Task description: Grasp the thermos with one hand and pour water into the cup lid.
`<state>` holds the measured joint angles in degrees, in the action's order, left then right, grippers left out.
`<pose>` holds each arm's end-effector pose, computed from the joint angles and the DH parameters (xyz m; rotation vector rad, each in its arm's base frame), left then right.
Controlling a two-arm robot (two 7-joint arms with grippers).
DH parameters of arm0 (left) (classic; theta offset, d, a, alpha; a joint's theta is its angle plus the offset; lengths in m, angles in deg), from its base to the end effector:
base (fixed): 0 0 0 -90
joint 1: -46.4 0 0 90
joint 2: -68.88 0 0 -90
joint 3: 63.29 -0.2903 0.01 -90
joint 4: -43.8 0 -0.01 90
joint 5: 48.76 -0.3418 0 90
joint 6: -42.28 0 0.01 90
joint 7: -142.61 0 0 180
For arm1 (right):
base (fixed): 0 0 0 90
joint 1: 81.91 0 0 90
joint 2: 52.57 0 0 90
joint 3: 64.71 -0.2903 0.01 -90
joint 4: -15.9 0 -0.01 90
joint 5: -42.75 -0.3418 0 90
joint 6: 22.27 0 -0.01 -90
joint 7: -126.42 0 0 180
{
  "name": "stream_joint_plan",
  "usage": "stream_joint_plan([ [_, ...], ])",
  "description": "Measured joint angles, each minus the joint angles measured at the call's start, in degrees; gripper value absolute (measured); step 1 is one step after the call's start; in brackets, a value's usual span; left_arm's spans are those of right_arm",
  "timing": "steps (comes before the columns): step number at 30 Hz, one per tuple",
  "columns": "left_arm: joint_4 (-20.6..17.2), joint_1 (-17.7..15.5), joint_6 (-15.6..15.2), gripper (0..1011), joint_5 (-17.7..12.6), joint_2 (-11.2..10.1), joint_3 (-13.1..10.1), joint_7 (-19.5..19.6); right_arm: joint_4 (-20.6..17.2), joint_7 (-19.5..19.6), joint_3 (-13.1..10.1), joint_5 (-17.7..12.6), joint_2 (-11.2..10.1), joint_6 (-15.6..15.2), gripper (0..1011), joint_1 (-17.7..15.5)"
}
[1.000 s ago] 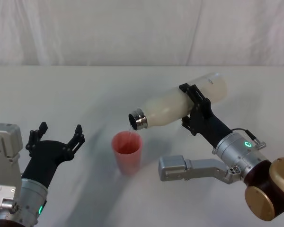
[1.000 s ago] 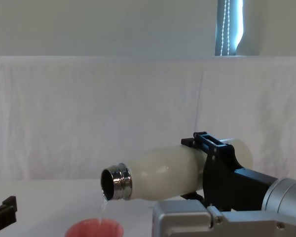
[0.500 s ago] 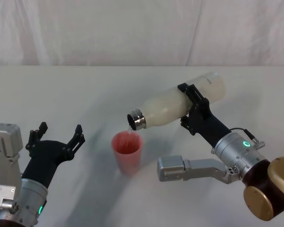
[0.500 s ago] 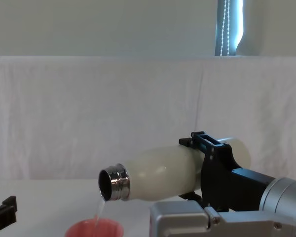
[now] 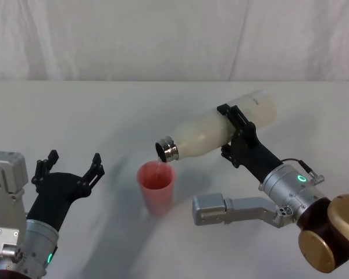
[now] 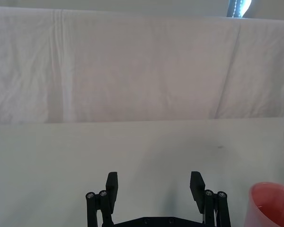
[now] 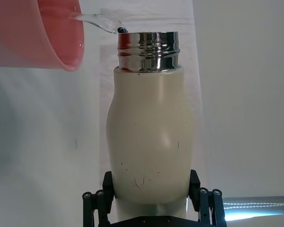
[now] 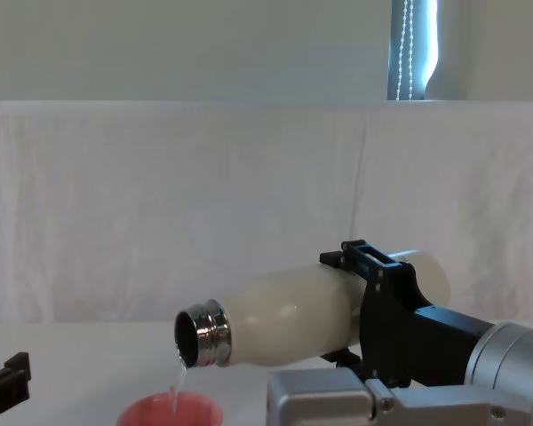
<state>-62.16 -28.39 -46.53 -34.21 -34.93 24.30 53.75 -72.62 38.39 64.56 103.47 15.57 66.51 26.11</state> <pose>0.2857 0.0342 -0.2856 -0.0382 0.0140 1.4460 0.3814 0.0970 -0.2675 -0.7334 -1.4263 -0.7878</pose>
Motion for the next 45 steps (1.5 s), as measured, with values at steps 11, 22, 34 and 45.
stream_joint_plan([
  [11,0.0,0.0,0.0,1001,0.0,0.0,0.0,0.0,-0.1,-0.8,-1.0,-2.5,0.6,0.1,950,-0.8],
  [22,0.0,0.0,0.0,1001,0.0,0.0,0.0,0.0,-0.6,-2.0,-3.4,-7.9,2.0,1.5,950,-2.3],
  [34,0.0,0.0,0.0,1001,0.0,0.0,0.0,0.0,-1.9,-3.3,-5.6,-12.8,2.7,3.2,950,-4.0],
  [45,0.0,0.0,0.0,1001,0.0,0.0,0.0,0.0,-2.7,-4.2,-6.8,-16.0,3.2,4.4,950,-5.3],
])
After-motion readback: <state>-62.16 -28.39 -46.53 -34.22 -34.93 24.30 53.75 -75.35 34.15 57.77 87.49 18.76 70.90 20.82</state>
